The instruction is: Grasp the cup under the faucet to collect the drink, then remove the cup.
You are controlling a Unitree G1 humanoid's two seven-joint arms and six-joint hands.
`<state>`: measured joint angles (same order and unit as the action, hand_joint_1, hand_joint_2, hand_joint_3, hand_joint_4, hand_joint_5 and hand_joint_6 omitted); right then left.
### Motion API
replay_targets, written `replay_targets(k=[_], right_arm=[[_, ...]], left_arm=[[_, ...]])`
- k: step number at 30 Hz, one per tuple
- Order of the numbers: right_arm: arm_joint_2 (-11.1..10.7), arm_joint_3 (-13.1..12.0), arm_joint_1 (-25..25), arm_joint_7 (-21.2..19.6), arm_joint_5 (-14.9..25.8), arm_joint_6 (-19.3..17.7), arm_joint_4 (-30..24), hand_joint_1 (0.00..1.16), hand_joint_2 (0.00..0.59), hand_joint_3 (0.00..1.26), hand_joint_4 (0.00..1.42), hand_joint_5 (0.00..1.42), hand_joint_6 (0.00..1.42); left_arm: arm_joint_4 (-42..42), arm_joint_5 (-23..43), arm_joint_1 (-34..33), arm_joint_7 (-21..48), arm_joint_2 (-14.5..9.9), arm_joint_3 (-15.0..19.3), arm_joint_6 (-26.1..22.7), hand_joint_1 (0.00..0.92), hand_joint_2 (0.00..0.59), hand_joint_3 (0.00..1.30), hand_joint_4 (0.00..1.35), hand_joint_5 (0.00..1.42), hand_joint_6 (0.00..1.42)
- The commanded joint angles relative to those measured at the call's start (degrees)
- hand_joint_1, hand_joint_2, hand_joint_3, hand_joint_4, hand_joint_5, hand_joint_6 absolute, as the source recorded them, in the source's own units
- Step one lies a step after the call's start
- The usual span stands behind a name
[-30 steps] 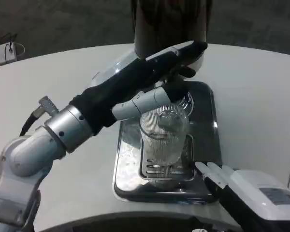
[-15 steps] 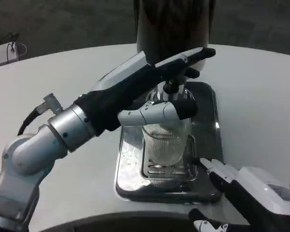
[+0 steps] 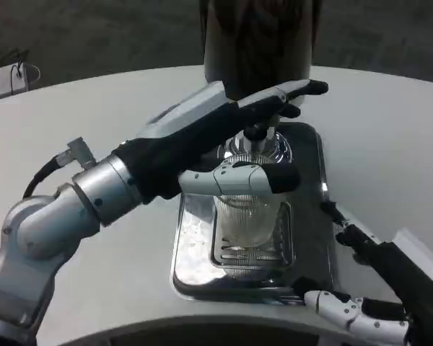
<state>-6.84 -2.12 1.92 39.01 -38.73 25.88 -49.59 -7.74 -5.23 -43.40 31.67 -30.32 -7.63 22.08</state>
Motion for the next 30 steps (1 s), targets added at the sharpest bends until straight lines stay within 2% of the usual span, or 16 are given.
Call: replay_targets(k=[1,4,9,15,19,26,30], right_arm=[[0.0,-1.3,-1.2,-4.4,5.2,0.3,2.8,0.69,0.286,0.00,0.00,0.10,0.11],[-0.7,-1.5,-1.9,-7.4,8.5,-0.7,5.3,0.74,0.252,0.00,0.00,0.10,0.11],[-1.9,-1.6,-4.2,-12.9,13.0,-4.1,11.3,0.77,0.228,0.00,0.00,0.09,0.11],[-3.4,-1.8,-7.1,-17.4,18.0,-7.4,17.9,0.79,0.219,0.00,0.00,0.07,0.11],[-3.9,-1.5,-8.9,-20.3,19.8,-9.8,21.9,0.81,0.211,0.00,0.00,0.05,0.08],[-4.8,-0.9,-11.5,-23.6,22.8,-12.8,28.0,0.83,0.204,0.00,0.00,0.04,0.05],[-5.1,-0.1,-13.7,-25.0,24.2,-15.7,32.2,0.84,0.200,0.00,0.00,0.04,0.05]], left_arm=[[-2.2,-2.6,1.3,2.0,-1.0,-1.8,-1.0,0.000,0.045,0.10,0.03,0.15,0.19],[-2.6,-2.5,1.0,1.9,-1.1,-1.7,-0.9,0.000,0.042,0.10,0.03,0.15,0.19],[-3.2,-2.5,0.5,1.9,-1.2,-1.7,-0.7,0.000,0.036,0.10,0.03,0.15,0.19],[-3.8,-2.4,0.2,1.8,-1.5,-1.5,-0.3,0.000,0.033,0.10,0.03,0.15,0.19],[-3.9,-2.4,0.3,1.6,-1.7,-1.3,0.1,0.000,0.029,0.10,0.04,0.15,0.19],[-4.1,-2.3,-0.1,1.4,-1.9,-1.0,0.4,0.000,0.023,0.10,0.04,0.15,0.19],[-4.0,-2.3,-0.3,1.3,-2.1,-0.8,0.4,0.000,0.021,0.10,0.04,0.15,0.19]])
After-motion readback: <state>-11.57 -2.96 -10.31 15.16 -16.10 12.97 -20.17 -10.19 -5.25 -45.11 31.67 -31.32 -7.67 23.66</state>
